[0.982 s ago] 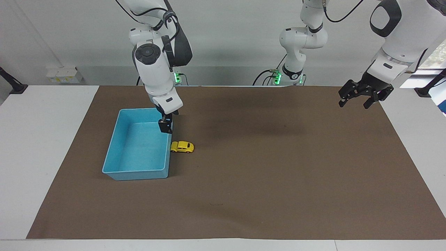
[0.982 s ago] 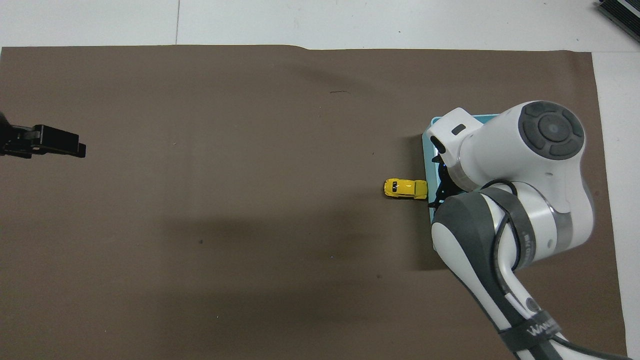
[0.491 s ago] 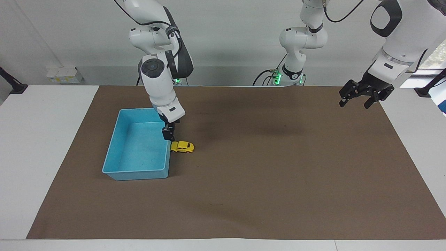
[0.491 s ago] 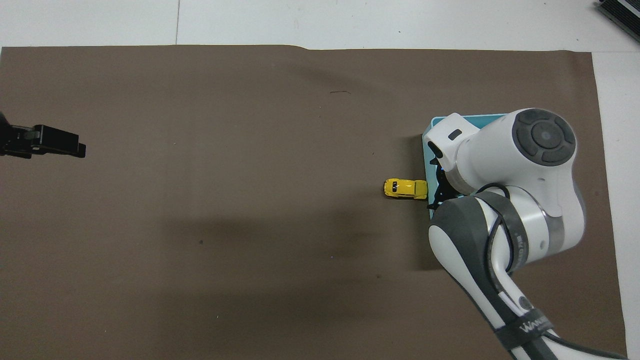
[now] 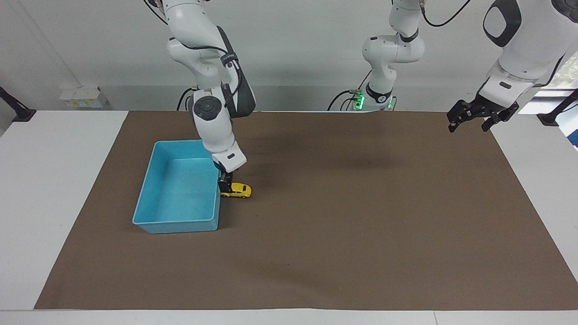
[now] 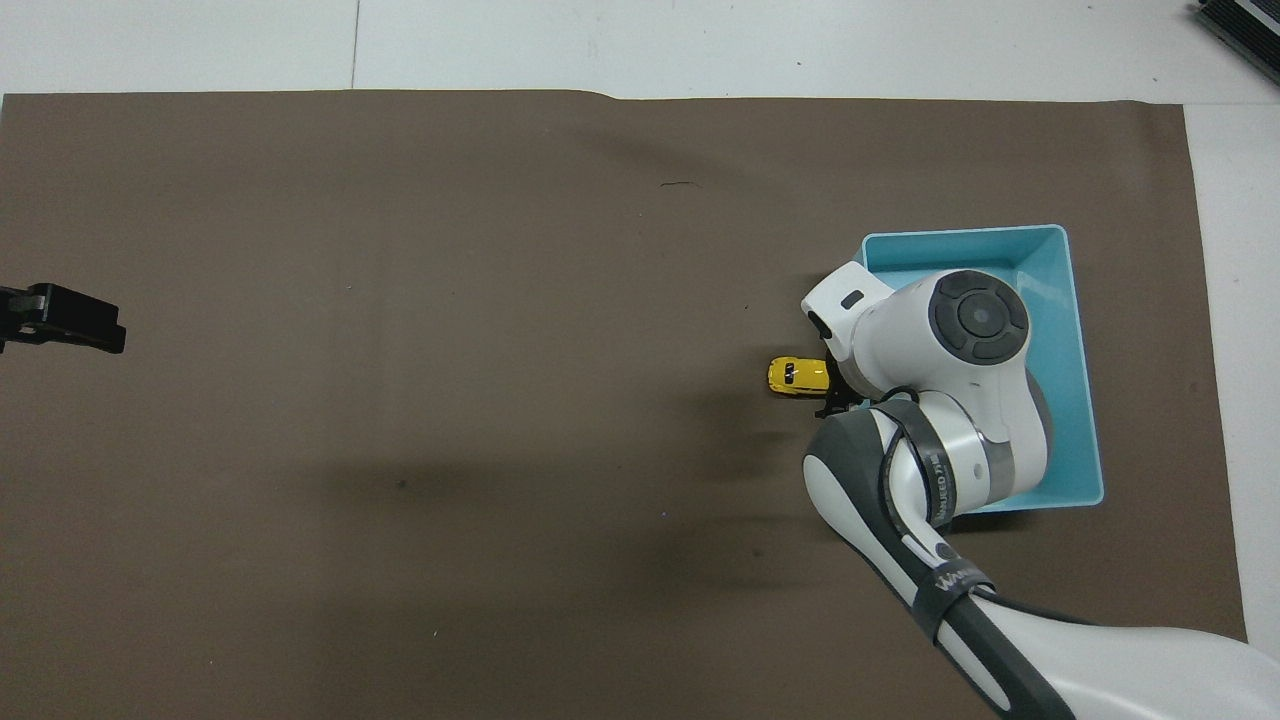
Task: Wind up and store yellow beetle car
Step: 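Lower the right gripper over the yellow car beside the bin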
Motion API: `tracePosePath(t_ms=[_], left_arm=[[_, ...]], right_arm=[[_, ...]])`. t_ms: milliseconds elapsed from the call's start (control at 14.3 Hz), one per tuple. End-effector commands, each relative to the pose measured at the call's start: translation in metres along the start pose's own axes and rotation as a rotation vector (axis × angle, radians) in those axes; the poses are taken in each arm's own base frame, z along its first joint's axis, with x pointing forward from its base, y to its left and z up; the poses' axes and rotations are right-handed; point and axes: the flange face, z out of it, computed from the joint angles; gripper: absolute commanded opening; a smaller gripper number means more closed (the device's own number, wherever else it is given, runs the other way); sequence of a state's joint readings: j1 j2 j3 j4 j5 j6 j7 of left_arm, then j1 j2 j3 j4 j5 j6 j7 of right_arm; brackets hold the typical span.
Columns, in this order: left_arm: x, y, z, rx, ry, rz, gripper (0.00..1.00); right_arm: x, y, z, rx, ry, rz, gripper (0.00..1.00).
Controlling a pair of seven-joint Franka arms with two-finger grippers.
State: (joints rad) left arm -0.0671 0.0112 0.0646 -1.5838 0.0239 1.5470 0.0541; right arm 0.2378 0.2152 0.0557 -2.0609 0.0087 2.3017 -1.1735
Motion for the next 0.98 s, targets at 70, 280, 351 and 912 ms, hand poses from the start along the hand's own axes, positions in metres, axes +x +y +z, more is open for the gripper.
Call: tracePosePath(t_ms=[70,280,351,912], left_arm=[[-0.006,-0.002,-0.007,0.023,-0.008,-0.006,1.0],[-0.007,-0.014,-0.006,0.02,-0.009,-0.029,1.0],[-0.007,-0.015,-0.006,0.02,-0.009,-0.03,1.0],[-0.007,-0.014,-0.006,0.021,-0.009,-0.029,1.0]], right_arm=[[0.005,0.001,0.016,-0.015,-0.014,-0.046,0.97],[0.003,-0.002,0.022,-0.009,-0.041,-0.069,0.8],[0.002,-0.002,0.023,-0.01,-0.052,-0.078,0.68],[0.006,0.005,0.019,-0.022,-0.052,-0.081,0.0]])
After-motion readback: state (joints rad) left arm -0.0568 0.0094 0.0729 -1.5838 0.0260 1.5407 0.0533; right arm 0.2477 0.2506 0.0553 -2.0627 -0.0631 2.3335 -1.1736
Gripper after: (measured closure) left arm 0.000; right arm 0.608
